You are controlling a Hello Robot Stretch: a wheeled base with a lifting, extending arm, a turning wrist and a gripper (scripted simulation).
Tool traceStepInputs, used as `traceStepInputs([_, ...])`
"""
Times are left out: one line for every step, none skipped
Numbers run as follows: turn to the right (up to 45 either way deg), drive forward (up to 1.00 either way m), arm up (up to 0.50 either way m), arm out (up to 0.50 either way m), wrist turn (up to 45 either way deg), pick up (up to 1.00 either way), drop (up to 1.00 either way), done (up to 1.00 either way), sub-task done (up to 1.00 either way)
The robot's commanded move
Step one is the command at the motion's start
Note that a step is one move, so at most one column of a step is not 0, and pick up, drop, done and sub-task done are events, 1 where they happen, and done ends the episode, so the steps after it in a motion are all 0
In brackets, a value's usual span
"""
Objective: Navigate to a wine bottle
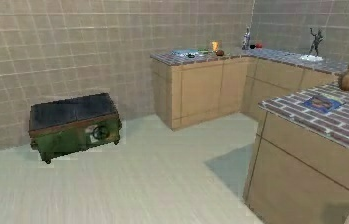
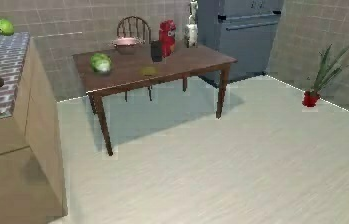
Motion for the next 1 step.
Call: traceStepInputs([0.0,1.00,0.00,0.00,0.0,0.00,0.00,0.00,0.00])
